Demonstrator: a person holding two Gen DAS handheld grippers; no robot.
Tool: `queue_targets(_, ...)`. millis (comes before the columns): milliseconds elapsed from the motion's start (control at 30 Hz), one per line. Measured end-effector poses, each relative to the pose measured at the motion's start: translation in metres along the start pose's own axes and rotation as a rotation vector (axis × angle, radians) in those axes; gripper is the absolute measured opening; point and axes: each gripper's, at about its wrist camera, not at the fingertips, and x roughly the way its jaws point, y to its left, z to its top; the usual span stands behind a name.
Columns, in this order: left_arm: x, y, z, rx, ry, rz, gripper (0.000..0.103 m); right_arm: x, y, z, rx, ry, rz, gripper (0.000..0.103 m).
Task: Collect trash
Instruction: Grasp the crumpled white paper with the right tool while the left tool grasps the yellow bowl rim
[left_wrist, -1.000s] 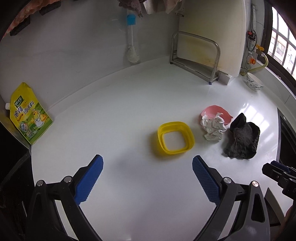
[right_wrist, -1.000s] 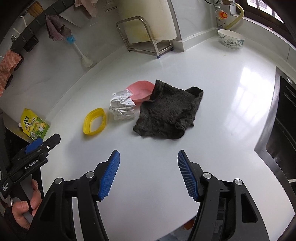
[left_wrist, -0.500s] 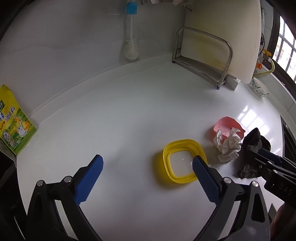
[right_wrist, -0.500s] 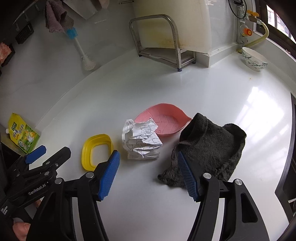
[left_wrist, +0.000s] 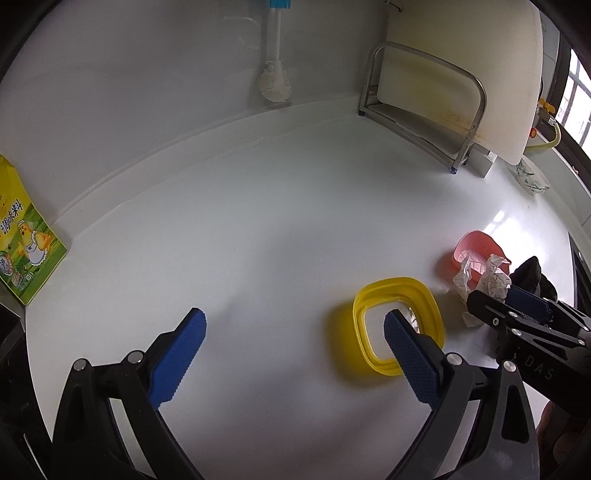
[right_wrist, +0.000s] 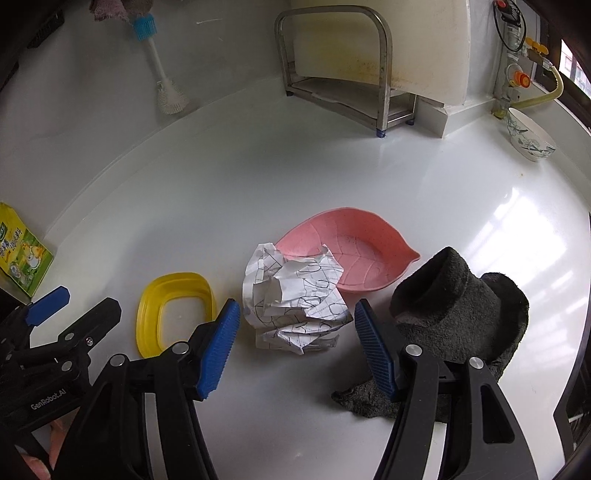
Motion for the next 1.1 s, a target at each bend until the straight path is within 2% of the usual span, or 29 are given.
queue_targets(267,0.006,-0.007,-0.005,0.008,0.018,-0.012,0.095,0.005,0.002,0.0,-0.016,0.002,0.03,0.05)
queue_targets(467,0.01,-0.01,-0.008,0.012,0.027,-0.017,0.095,-0.004,-0.005,0.002,0.014,-0.017,0.076,0.04)
queue_targets(633,0.009,-0.016,-0.007,0.022,0.024,-0.024,0.095,-0.012,-0.013,0.002,0.036,-0.025,0.095,0.035)
queue_targets(1100,0.01,-0.049,-0.009,0.034,0.035,-0.066,0.095,-0.054,-0.039,-0.006,0.099,-0.104,0.117,0.032)
